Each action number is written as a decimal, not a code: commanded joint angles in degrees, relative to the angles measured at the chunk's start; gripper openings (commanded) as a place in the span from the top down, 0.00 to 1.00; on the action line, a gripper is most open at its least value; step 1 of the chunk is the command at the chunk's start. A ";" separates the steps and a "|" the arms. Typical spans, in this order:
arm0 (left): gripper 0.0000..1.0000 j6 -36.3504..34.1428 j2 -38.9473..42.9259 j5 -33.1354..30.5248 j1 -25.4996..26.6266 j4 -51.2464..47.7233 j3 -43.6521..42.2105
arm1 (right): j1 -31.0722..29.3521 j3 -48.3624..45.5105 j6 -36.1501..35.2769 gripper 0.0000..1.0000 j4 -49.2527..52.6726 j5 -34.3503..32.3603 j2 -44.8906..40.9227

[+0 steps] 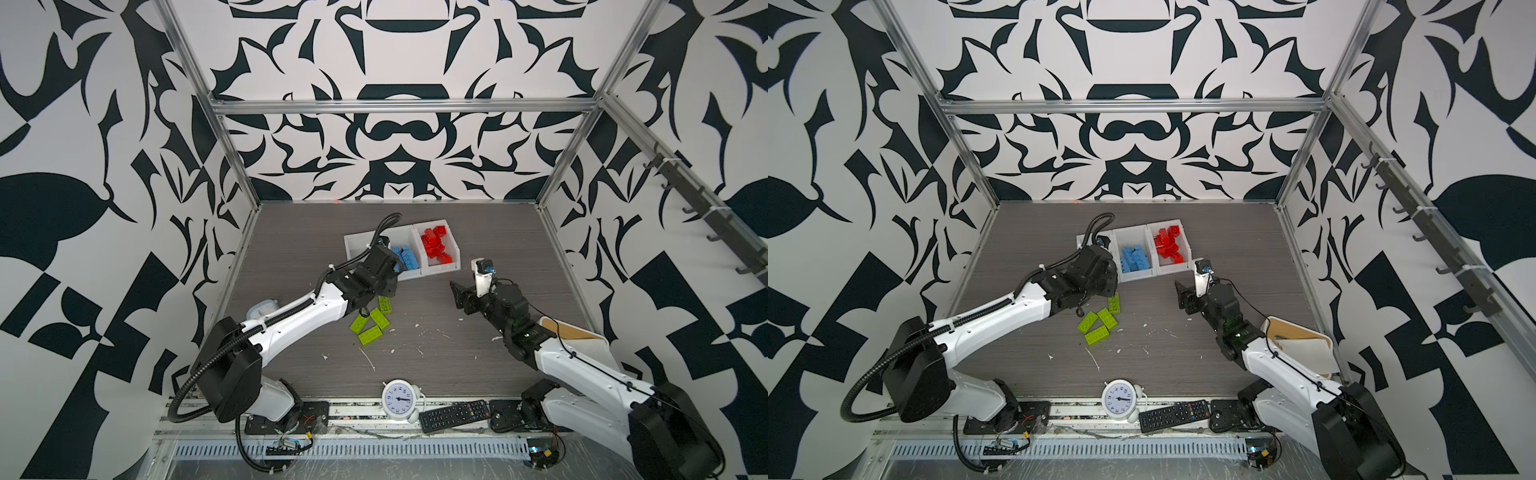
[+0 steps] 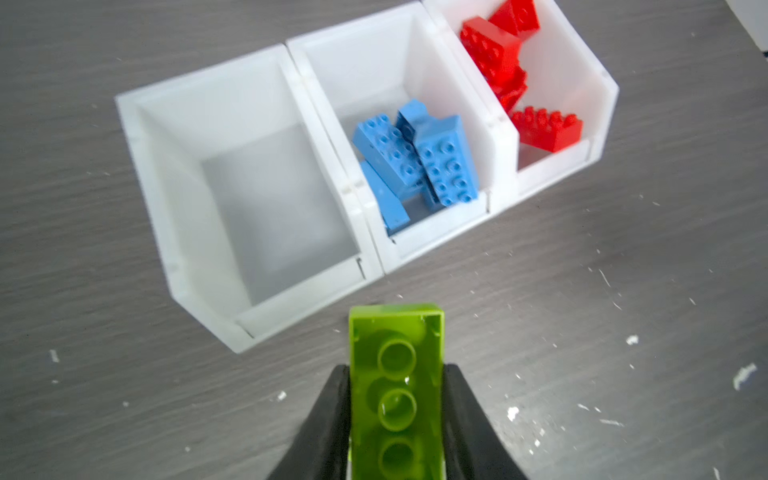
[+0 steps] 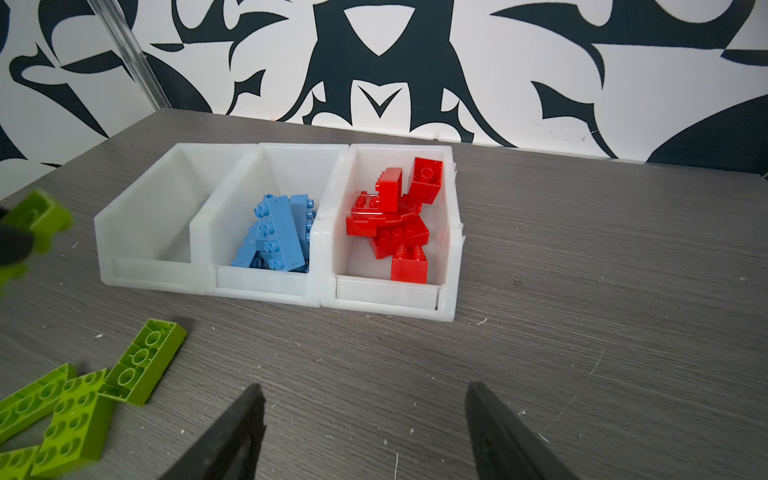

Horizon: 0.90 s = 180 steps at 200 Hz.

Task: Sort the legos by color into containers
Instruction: 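Carry the green brick into the empty end compartment and release it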

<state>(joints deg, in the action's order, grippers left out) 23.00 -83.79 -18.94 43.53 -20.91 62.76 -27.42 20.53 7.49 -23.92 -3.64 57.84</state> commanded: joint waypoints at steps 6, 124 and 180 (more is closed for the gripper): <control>0.77 -5.80 -2.71 4.07 -5.62 2.01 2.80 | -0.21 1.07 0.85 0.22 -2.75 0.38 0.19; 0.75 -7.88 -22.97 10.66 -15.24 2.20 16.36 | -0.18 1.42 1.48 0.22 -2.70 2.16 0.18; 0.39 -7.12 -22.21 9.76 -15.28 1.09 16.02 | -0.18 1.92 1.56 0.22 -1.92 2.85 0.15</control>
<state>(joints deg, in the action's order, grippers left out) 15.18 -107.02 -8.91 28.49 -18.26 77.76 -27.42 20.53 8.64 -24.69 -1.50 59.16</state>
